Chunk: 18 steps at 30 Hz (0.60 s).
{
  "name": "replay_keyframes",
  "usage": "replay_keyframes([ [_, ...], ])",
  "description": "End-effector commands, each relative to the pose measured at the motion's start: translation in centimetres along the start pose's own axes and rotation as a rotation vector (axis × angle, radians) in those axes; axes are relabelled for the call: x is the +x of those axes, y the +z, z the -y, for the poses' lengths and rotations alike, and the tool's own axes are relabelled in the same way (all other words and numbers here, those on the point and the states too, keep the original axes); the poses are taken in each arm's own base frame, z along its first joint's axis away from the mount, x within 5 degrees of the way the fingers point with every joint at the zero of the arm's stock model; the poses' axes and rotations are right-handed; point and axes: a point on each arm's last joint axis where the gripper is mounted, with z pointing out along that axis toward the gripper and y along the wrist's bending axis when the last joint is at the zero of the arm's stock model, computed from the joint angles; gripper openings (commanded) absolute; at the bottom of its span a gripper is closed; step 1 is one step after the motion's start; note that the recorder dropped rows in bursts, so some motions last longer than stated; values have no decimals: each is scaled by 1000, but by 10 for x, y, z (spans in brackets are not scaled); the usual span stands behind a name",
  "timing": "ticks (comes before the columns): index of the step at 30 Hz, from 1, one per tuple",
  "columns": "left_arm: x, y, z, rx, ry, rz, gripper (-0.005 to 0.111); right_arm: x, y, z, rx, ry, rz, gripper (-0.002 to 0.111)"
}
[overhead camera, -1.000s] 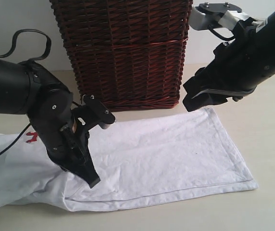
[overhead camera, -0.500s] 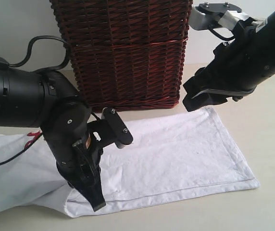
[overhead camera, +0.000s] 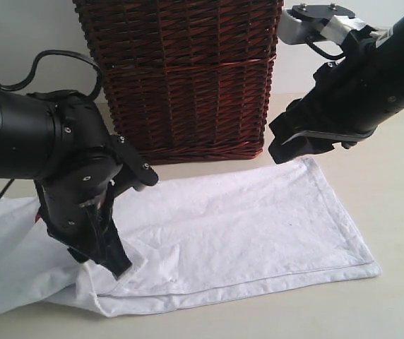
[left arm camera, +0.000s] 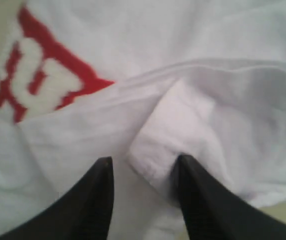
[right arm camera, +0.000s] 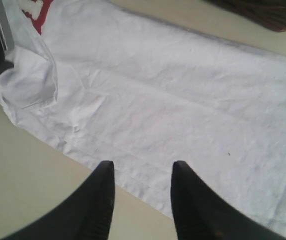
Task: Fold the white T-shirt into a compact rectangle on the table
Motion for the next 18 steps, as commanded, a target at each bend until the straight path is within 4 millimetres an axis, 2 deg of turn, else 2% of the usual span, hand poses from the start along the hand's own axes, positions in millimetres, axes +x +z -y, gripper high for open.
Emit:
replay_keyframes([
  [1, -6, -8, 21, 243, 48, 80, 42, -2, -2, 0, 3, -8, 13, 38],
  [10, -12, -8, 19, 263, 50, 147, 42, -2, -2, 0, 2, -9, 11, 38],
  [13, -12, -14, 17, 261, 46, 175, 42, -2, -2, 0, 2, -7, 11, 38],
  [18, -8, -32, -7, 178, -62, 234, 42, -2, -2, 0, 3, -7, 13, 38],
])
